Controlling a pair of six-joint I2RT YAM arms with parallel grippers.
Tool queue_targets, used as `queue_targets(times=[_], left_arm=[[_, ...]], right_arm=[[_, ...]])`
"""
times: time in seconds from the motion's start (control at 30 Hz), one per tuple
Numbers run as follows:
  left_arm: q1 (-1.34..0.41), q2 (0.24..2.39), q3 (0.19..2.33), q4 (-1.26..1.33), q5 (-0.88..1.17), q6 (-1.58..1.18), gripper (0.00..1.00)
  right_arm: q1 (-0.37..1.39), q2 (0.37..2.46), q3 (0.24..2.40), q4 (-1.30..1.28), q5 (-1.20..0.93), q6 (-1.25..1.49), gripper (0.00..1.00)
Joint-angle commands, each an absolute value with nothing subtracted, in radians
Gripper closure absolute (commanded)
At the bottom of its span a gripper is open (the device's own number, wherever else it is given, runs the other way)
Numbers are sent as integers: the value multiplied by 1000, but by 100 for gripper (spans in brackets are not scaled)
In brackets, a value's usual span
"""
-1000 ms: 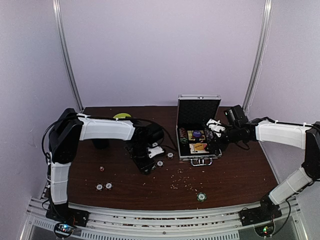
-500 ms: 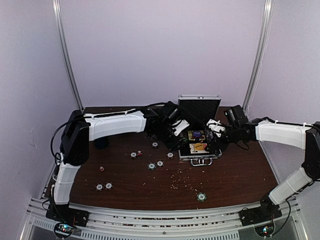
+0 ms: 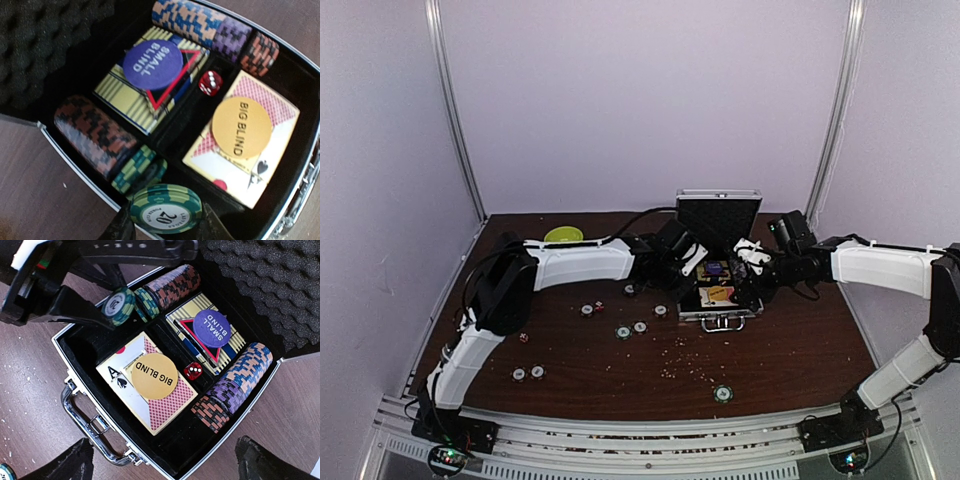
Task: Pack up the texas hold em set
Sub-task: Place the pile of poker chips in the slot.
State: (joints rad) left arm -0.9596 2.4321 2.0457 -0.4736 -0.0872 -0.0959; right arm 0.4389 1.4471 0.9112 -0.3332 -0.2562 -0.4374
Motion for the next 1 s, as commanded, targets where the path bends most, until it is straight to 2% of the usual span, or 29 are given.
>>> queue_targets(times=[0.0, 0.27, 0.5, 0.67, 0.97], left_arm=[[-965, 2478, 2102, -391, -139, -84, 85], [-961, 2518, 2115, -351, -203, -73, 83], [-948, 2546, 2126, -316, -198, -71, 71], [-948, 2533, 2118, -311, -190, -76, 59], [-948, 2446, 2013, -234, -176, -70, 51]], right_arm=[[443, 1426, 900, -331, -245, -431, 0], [443, 1424, 897, -331, -234, -434, 0], [442, 1408, 887, -324, -223, -433, 0], [442, 1407, 885, -322, -218, -434, 0], [442, 1401, 885, -323, -221, -434, 0]])
